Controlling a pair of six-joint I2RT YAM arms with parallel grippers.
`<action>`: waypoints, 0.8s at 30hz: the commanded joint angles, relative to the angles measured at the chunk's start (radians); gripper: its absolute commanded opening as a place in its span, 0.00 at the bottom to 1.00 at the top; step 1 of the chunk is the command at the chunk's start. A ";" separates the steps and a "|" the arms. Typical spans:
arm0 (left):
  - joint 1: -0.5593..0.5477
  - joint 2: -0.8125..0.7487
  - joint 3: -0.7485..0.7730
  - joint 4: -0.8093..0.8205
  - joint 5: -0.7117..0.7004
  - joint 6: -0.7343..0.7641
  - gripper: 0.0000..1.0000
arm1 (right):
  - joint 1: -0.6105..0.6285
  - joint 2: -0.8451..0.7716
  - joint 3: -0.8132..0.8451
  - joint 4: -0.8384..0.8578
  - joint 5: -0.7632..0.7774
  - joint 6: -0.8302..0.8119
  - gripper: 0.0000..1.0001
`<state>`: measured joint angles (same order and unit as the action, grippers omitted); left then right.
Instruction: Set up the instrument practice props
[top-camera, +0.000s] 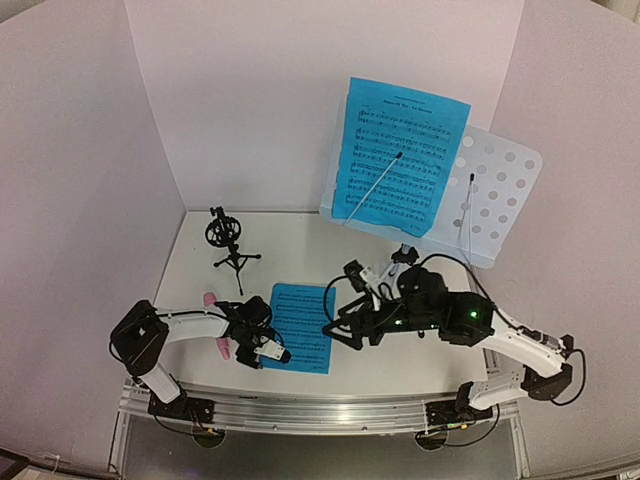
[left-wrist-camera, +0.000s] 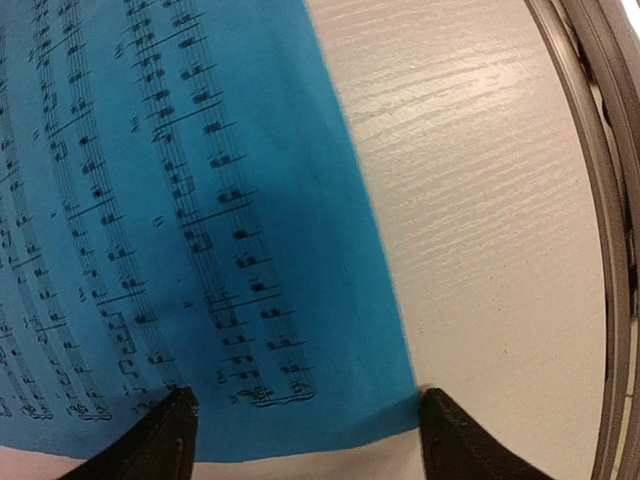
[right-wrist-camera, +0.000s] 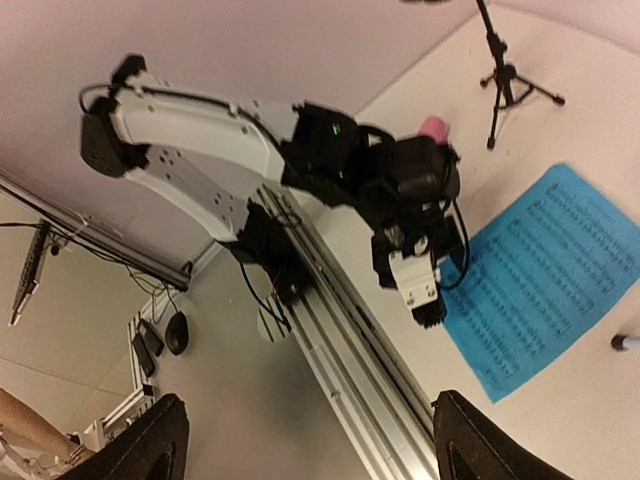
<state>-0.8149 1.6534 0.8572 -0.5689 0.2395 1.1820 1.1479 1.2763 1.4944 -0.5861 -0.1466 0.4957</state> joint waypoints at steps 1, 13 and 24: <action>0.000 0.031 -0.023 0.033 -0.020 0.079 0.56 | 0.055 0.095 -0.061 -0.058 0.069 0.133 0.82; 0.000 -0.027 -0.093 0.086 0.068 0.134 0.00 | 0.039 0.412 -0.150 -0.054 0.369 0.394 0.85; 0.001 -0.076 -0.136 0.065 0.118 0.177 0.00 | -0.063 0.782 0.047 -0.090 0.436 0.498 0.86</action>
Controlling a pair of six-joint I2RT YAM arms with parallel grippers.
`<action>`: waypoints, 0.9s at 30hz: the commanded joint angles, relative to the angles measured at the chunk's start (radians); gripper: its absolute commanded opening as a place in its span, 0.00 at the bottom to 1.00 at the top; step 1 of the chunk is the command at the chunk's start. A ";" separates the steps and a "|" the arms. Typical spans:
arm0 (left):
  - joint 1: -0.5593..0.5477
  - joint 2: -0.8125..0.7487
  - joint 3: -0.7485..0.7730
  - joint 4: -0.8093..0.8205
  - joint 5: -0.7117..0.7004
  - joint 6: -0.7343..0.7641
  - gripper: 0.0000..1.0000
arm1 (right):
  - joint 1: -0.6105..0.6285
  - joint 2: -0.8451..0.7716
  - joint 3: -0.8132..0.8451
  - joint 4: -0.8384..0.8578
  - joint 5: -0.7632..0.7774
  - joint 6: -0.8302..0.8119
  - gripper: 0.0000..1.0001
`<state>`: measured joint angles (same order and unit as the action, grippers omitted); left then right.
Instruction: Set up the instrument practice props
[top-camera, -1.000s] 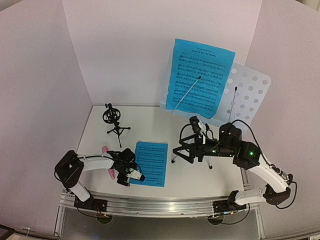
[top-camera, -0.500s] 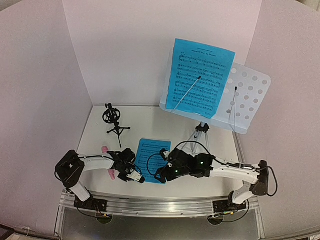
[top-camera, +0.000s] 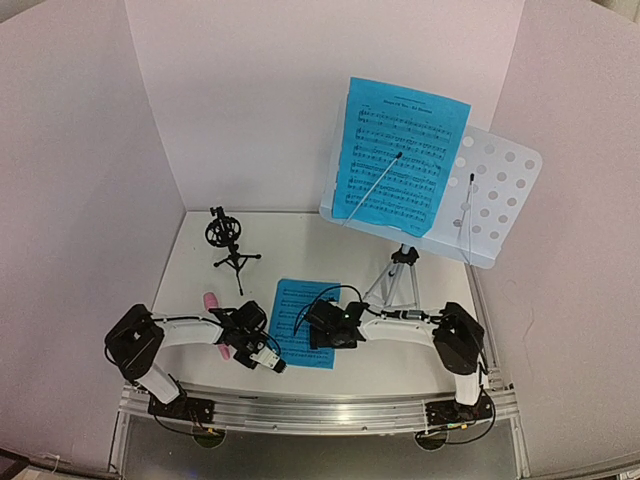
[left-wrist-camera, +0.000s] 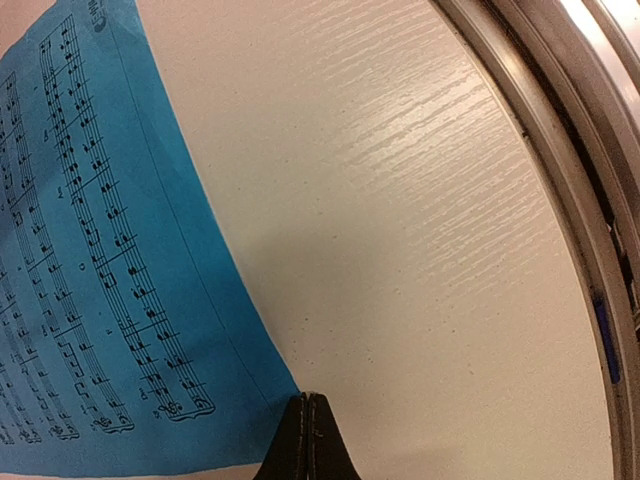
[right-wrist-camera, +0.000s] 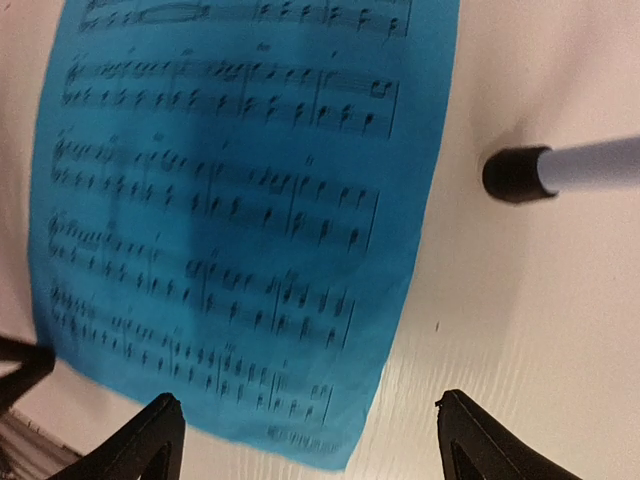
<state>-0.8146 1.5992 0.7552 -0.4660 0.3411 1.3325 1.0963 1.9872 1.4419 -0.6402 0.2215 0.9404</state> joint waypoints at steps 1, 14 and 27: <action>0.000 -0.028 -0.038 -0.038 0.018 0.027 0.00 | -0.014 0.099 0.114 -0.045 0.074 0.056 0.87; 0.000 -0.048 -0.037 -0.033 0.044 0.020 0.00 | -0.051 0.324 0.226 -0.070 -0.031 0.042 0.81; 0.000 -0.049 -0.038 -0.005 0.053 -0.006 0.00 | -0.058 0.337 0.218 -0.070 -0.056 0.065 0.29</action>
<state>-0.8146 1.5703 0.7235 -0.4713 0.3685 1.3360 1.0394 2.2383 1.6794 -0.7361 0.2608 0.9861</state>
